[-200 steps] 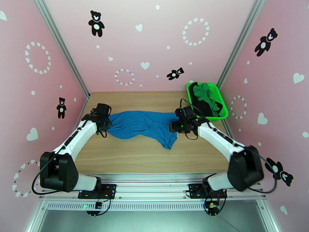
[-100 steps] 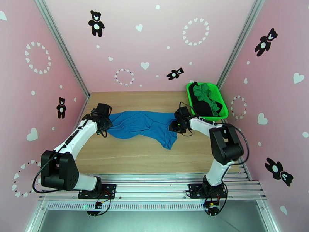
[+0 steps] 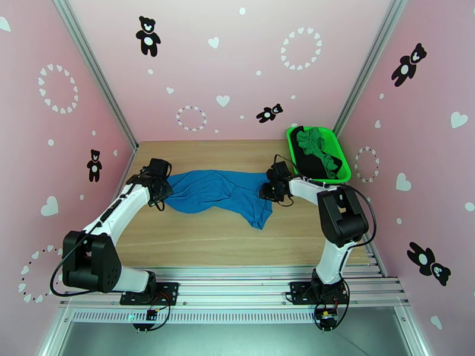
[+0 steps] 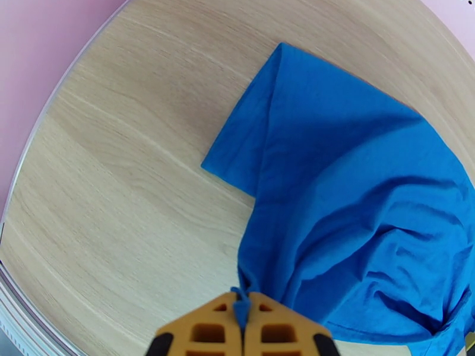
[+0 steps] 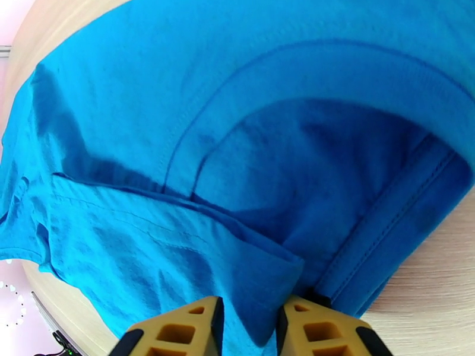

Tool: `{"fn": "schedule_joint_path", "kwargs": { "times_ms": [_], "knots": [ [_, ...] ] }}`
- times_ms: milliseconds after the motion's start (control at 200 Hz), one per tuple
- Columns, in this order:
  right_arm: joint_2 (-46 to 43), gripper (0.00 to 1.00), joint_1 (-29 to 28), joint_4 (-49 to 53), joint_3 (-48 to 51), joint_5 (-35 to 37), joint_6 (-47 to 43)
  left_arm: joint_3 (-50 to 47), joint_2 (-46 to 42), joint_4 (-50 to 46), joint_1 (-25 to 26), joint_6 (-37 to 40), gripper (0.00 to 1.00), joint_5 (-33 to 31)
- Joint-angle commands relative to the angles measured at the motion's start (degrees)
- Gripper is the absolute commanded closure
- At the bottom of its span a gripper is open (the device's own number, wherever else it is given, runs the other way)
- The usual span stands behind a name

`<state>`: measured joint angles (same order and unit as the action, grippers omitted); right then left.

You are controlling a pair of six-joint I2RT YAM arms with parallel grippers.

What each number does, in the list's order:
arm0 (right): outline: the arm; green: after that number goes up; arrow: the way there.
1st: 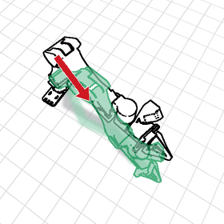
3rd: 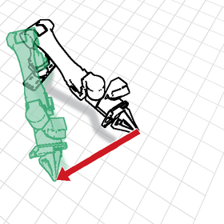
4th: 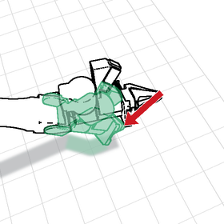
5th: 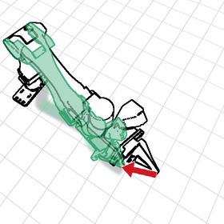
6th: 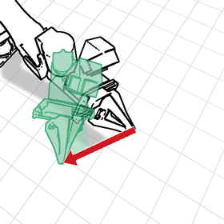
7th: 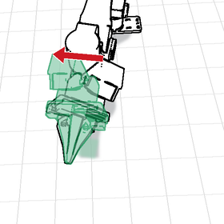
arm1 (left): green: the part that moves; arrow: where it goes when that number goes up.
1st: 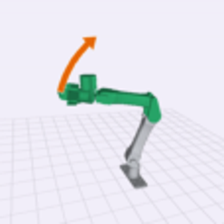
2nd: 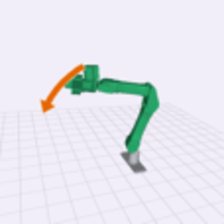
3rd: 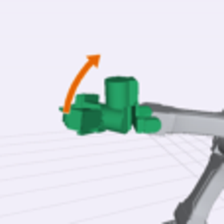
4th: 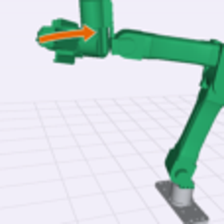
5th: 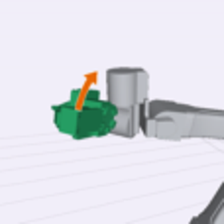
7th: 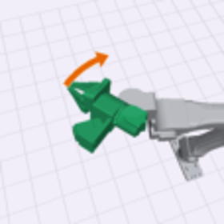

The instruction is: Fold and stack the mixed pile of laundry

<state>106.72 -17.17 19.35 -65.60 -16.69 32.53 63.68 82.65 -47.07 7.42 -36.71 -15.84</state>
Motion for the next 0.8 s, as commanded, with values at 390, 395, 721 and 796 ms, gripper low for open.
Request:
{"fn": "schedule_joint_path", "kwargs": {
  "times_ms": [390, 395, 721, 796],
  "knots": [
    [2.3, 0.84, 0.2, 0.2, -3.1, 0.1, -0.4, 1.3, 0.6, 0.6, -0.4, 0.6, 1.0, 0.2],
    [2.3, 0.85, 0.2, 0.2, -3.1, 0.1, -0.4, 1.3, 0.6, 0.6, -0.3, 0.6, 1.0, 0.1],
    [-5.0, 1.0, 0.3, 6.7, -9.5, 1.9, -7.4, 4.9, -0.8, -1.8, -0.4, 1.2, 1.0, 0.5],
    [-13.1, 1.0, 0.1, 9.7, -11.5, 1.1, -11.4, 8.2, -2.3, -3.8, -0.4, 1.7, 1.0, 0.3]
  ]
}}
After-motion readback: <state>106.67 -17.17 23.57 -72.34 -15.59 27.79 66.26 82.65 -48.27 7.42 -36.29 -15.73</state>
